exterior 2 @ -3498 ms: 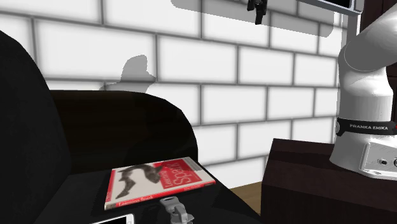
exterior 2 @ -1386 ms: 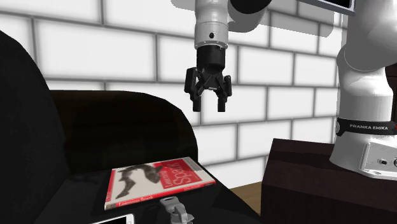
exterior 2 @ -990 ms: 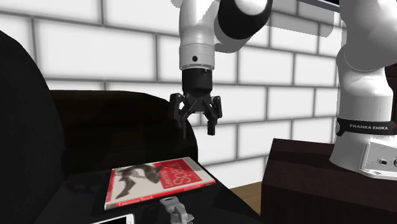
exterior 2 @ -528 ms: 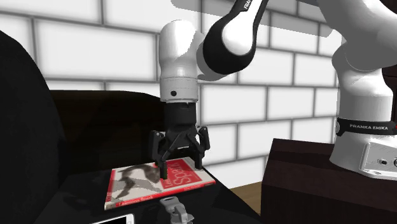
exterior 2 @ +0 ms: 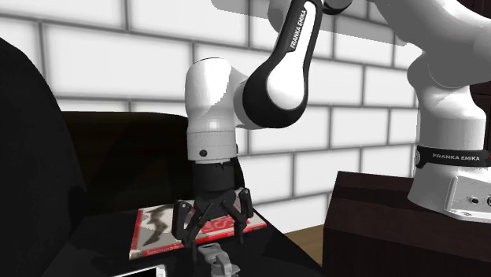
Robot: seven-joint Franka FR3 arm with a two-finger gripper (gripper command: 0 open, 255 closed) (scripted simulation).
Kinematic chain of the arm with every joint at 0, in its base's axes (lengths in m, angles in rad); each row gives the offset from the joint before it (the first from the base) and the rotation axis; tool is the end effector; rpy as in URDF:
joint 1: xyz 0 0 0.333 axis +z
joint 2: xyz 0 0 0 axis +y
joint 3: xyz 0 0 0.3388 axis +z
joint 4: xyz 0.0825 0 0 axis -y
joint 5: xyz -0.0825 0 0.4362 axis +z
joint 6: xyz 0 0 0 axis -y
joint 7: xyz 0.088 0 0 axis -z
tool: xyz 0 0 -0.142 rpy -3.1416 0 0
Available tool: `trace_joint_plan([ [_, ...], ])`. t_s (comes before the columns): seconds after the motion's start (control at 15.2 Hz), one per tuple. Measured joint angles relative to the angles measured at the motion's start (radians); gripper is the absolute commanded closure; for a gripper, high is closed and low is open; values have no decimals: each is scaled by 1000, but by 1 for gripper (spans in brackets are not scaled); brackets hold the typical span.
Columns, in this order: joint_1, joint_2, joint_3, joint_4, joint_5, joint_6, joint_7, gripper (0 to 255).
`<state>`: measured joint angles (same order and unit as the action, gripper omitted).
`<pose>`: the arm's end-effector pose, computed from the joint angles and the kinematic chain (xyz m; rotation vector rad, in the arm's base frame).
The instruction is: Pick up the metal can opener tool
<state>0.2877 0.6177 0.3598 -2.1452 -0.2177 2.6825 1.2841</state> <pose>0.4555 0.3737 0.0624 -2.9982 0.7609 0.1670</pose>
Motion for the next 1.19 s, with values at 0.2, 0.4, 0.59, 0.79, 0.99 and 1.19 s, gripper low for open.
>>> trace_joint_plan([
  [0.2, 11, 30, -14, 12, -11, 19, 5, 0],
  [0.4, 13, 35, -16, 15, -12, 21, 6, 255],
  [0.59, 13, 35, -17, 15, -13, 21, 6, 255],
  [0.79, 13, 36, -17, 16, -13, 21, 6, 255],
  [0.99, 11, 29, -14, 13, -10, 17, 5, 255],
  [1.19, -3, -4, 2, 1, 1, -4, -2, 255],
])
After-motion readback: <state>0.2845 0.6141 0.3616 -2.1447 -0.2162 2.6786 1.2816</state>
